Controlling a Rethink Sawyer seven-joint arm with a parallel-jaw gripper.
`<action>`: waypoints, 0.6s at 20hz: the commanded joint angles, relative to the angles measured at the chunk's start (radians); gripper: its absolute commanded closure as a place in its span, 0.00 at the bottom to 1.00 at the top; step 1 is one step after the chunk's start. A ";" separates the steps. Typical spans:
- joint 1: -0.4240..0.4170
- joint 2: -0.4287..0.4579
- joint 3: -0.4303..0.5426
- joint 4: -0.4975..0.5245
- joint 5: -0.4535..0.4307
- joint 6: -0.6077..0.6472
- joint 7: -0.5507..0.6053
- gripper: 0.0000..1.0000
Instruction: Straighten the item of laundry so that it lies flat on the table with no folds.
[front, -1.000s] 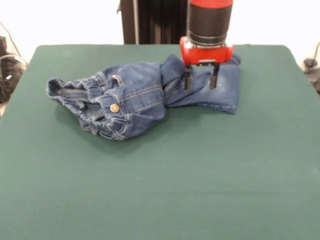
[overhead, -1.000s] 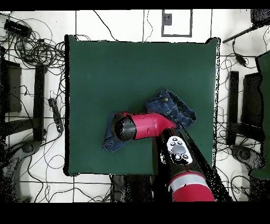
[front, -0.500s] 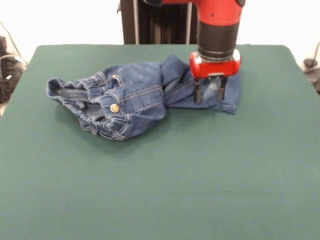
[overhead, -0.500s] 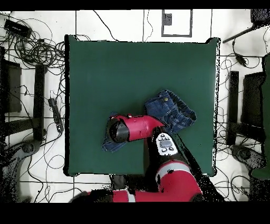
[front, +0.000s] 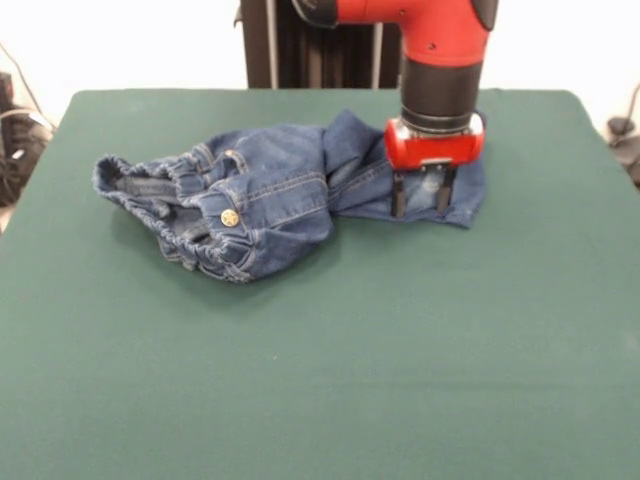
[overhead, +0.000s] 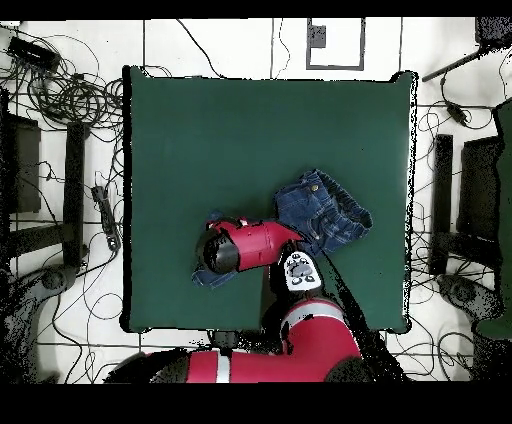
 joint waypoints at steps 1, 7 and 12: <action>0.012 0.082 -0.008 -0.028 0.025 -0.094 0.173 0.00; 0.012 0.039 0.003 -0.007 0.025 -0.035 0.150 1.00; 0.005 -0.029 0.008 0.056 0.040 -0.005 0.165 1.00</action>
